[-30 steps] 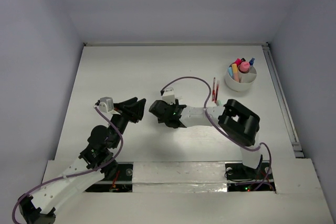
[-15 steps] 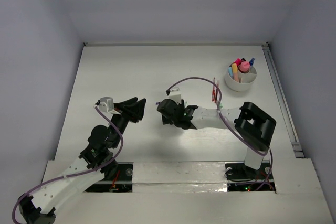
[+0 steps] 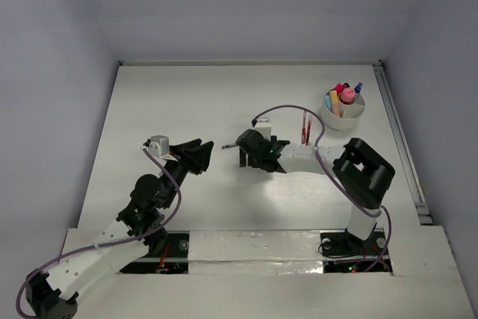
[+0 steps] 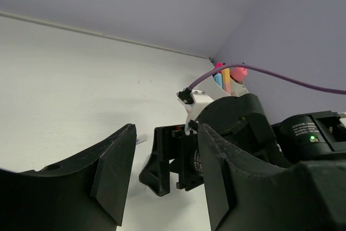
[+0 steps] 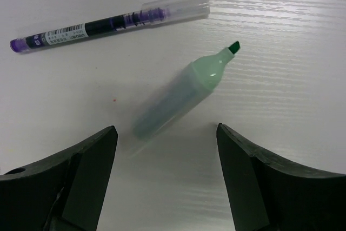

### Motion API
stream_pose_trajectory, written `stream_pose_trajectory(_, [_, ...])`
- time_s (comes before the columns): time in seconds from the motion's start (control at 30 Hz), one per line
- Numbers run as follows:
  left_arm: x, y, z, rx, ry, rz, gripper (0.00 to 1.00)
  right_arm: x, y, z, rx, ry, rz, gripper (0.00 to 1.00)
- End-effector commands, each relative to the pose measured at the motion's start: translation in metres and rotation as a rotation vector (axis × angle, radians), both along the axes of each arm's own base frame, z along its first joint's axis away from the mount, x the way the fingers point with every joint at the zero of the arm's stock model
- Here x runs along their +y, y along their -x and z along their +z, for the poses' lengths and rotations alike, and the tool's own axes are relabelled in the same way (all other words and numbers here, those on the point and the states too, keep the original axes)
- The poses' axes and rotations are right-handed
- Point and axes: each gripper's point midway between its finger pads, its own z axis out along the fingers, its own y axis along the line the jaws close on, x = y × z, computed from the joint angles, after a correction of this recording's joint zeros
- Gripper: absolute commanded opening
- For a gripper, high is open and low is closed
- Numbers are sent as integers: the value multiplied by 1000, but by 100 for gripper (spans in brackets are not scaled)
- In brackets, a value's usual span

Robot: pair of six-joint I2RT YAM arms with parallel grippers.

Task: Sort the stationery into containers
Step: Pick up the pen from the center of the board.

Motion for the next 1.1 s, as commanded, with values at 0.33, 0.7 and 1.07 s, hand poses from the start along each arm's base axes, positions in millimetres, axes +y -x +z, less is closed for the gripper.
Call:
stream_pose_trajectory(0.33, [-6,1,16,-48,35,-25,46,9,-30,-10,-28,52,-20,76])
stream_pose_trajectory(0.7, [-11,-3,10,-32,16,-31,46,6,-40,-11,-35,66,-31,50])
stream_pose_trajectory(1.07, [-28,0,3,-16,18,-108,45,-7,-24,11,-51,-9,-48,5])
